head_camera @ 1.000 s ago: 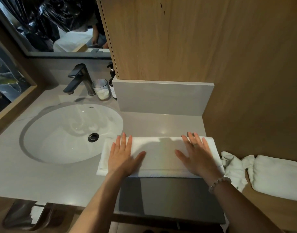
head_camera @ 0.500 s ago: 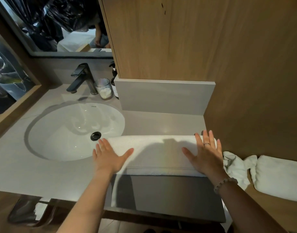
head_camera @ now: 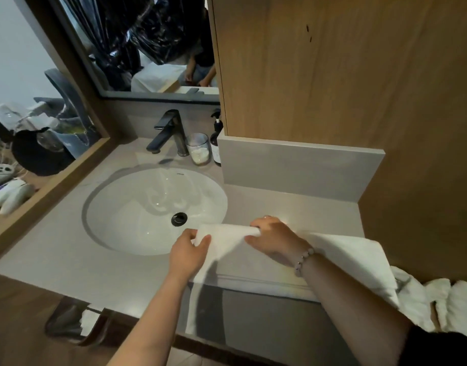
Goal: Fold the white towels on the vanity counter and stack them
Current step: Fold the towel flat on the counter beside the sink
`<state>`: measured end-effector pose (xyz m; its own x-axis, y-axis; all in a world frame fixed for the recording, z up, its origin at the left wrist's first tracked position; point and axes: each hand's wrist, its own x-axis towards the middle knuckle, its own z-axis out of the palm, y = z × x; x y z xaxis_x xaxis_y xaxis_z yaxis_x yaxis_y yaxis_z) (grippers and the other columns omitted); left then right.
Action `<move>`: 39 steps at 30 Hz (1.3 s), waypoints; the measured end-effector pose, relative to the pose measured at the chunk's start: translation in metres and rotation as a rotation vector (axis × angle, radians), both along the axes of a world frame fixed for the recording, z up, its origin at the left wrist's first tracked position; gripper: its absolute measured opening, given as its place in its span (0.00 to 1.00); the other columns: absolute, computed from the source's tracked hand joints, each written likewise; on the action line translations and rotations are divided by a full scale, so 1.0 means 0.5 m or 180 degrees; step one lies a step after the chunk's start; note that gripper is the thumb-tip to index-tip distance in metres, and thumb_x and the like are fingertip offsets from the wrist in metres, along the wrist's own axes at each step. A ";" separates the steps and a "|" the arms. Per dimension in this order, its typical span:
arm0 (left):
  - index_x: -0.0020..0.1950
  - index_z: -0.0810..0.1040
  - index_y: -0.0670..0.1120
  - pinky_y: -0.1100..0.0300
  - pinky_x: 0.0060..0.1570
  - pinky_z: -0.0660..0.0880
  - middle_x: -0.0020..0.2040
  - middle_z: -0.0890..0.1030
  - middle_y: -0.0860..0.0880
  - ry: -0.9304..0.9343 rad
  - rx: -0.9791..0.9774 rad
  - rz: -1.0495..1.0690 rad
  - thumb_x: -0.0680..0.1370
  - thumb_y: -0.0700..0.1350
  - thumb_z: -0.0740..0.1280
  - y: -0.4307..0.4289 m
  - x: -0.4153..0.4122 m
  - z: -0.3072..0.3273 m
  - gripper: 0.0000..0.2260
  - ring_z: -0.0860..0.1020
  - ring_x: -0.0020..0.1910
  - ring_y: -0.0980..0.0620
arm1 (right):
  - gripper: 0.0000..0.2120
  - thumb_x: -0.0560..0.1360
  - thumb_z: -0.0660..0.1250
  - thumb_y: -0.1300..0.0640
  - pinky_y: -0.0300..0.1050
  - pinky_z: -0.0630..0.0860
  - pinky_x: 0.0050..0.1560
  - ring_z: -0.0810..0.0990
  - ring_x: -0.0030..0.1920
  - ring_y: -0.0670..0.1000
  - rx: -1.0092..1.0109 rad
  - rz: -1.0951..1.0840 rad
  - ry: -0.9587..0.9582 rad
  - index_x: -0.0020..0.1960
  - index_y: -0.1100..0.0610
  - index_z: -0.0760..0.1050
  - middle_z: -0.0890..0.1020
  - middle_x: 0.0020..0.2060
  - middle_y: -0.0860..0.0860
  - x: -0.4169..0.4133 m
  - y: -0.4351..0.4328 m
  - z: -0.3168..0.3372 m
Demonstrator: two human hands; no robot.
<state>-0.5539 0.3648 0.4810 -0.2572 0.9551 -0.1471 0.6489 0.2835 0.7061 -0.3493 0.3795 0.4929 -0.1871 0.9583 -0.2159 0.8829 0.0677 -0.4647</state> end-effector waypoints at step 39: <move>0.37 0.81 0.55 0.58 0.49 0.78 0.41 0.82 0.59 0.0107 0.2132 -0.2877 0.73 0.46 0.70 0.029 0.216 0.618 0.06 0.80 0.42 0.59 | 0.28 0.56 0.78 0.38 0.42 0.78 0.41 0.81 0.42 0.53 0.1088 -0.0070 0.3797 0.48 0.56 0.82 0.83 0.42 0.55 0.144 -0.088 0.419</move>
